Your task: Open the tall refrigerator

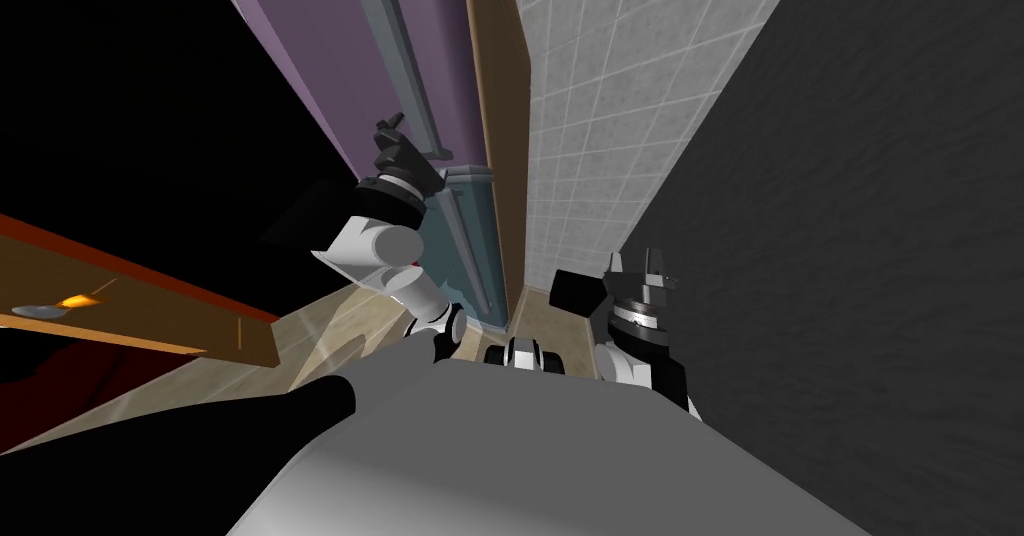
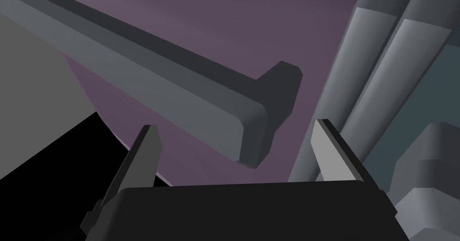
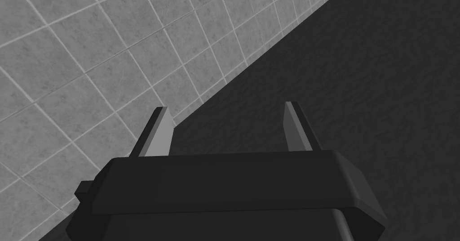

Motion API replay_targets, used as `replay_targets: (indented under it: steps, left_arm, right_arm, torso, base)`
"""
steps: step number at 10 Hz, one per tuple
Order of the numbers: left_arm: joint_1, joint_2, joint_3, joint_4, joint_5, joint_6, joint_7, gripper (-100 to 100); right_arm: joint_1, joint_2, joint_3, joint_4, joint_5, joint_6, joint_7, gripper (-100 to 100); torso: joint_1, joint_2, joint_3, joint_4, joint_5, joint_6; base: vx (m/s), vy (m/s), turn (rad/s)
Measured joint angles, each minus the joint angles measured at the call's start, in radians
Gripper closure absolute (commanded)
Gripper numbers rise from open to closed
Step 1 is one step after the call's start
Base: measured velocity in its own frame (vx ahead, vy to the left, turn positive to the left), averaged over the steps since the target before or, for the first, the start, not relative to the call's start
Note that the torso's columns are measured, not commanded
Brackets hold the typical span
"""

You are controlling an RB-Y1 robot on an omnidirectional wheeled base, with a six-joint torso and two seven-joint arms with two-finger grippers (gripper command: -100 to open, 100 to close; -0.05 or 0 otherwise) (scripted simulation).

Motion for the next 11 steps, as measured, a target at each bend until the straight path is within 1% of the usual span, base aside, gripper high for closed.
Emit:
replay_targets:
  steps: [1,2,4,6,7,8,11]
  left_arm:
    - [-0.018,0.006,0.003,0.008,-0.002,0.010,0.003,-100]
    - [-0.020,0.007,0.003,0.008,-0.002,0.012,0.004,100]
    - [0.011,0.000,0.003,-0.009,0.003,-0.015,-0.003,100]
    - [0.040,-0.008,0.002,-0.020,0.007,-0.044,-0.010,100]
    - [0.041,-0.008,0.003,-0.022,0.006,-0.046,-0.011,100]
    - [0.035,-0.012,0.006,-0.026,0.020,-0.037,-0.011,100]
    - [0.003,-0.037,0.000,-0.047,0.095,0.032,-0.010,100]
  right_arm:
    - [0.000,0.000,0.000,0.000,0.000,0.000,0.000,0]
    - [0.000,0.000,0.000,0.000,0.000,0.000,0.000,0]
    - [0.000,0.000,0.000,0.000,0.000,0.000,0.000,0]
    - [0.000,0.000,0.000,0.000,0.000,0.000,0.000,0]
    - [0.000,0.000,0.000,0.000,0.000,0.000,0.000,0]
    - [0.000,0.000,0.000,0.000,0.000,0.000,0.000,0]
    - [-0.001,0.000,0.000,0.000,0.000,0.000,0.000,0]
  torso:
    - [0.000,0.000,0.000,0.000,0.000,0.000]
    - [0.000,0.001,0.001,0.000,0.000,0.000]
    - [-0.001,0.002,0.005,-0.005,0.003,0.001]
    - [-0.005,-0.002,0.004,-0.008,0.003,0.003]
    - [-0.005,-0.003,0.001,-0.005,0.000,0.003]
    - [0.002,0.001,0.002,-0.002,0.001,0.002]
    - [0.016,0.009,0.005,0.007,0.006,-0.005]
  base:
    - [0.016,0.005,0.005]
    - [-0.011,0.004,-0.022]
    - [-0.024,0.005,-0.007]
    - [-0.025,0.005,0.006]
    - [-0.093,0.133,-0.019]
    - [-0.177,0.234,-0.082]
    - [-0.223,0.328,-0.091]
